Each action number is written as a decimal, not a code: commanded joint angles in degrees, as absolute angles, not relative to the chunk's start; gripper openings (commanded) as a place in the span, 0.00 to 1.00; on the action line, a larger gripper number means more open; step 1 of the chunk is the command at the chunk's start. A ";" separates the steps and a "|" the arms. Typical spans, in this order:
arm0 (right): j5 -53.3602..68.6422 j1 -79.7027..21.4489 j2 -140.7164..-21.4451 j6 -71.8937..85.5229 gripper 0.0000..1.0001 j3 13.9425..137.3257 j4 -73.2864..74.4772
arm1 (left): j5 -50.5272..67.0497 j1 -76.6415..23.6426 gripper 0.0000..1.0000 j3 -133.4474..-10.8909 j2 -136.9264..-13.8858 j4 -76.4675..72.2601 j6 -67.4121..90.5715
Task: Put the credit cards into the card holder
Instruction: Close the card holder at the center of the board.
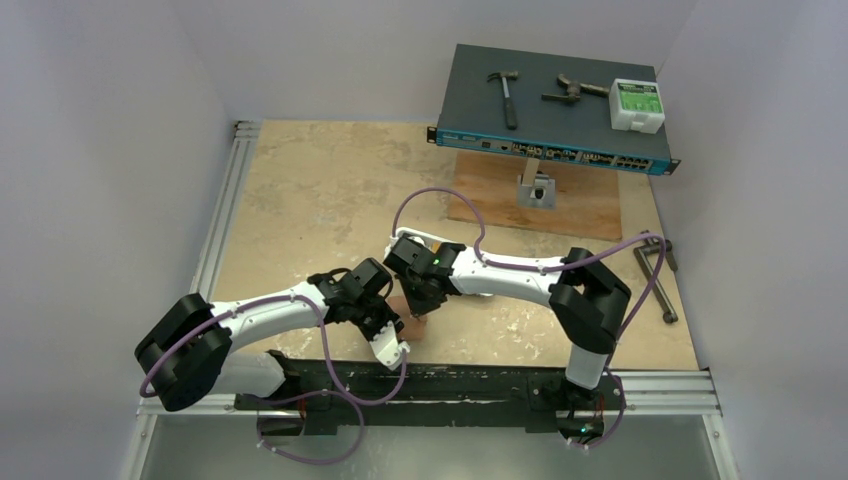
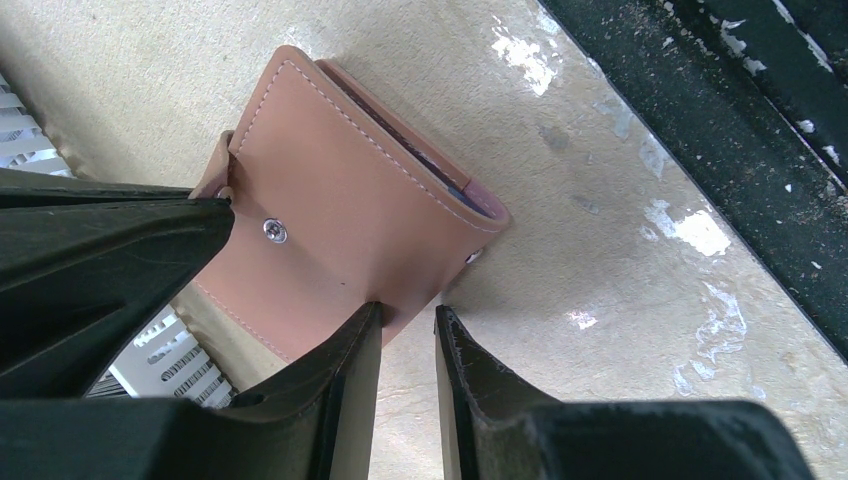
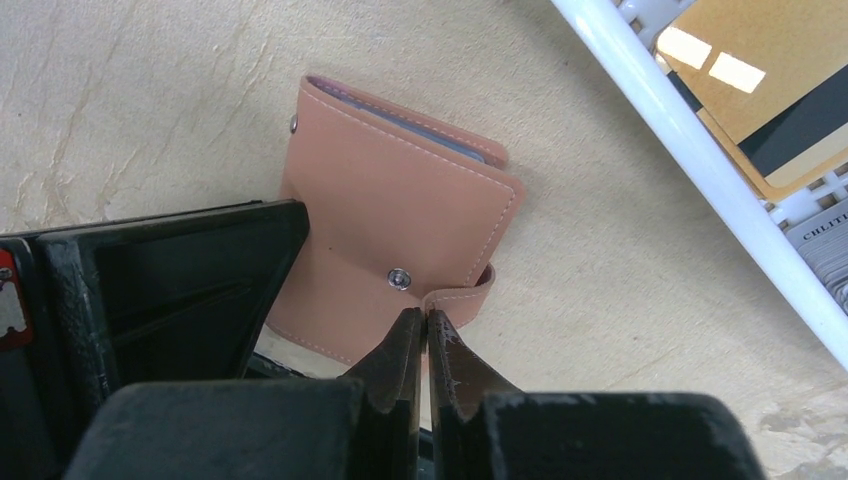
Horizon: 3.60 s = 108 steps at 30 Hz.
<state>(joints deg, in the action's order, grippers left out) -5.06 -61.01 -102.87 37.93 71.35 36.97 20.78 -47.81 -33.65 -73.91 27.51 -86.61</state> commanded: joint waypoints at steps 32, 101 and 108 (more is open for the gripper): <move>-2.22 -61.44 -99.14 43.83 0.00 69.97 33.07 | 21.82 -48.44 0.24 -33.78 -73.67 30.09 -87.80; -4.91 -58.10 -101.36 47.29 0.00 66.62 25.33 | 22.67 -48.96 0.22 -34.35 -74.08 31.71 -88.10; -4.21 -58.01 -101.62 46.28 0.00 66.26 25.26 | 22.58 -49.22 0.21 -34.75 -74.35 31.71 -88.13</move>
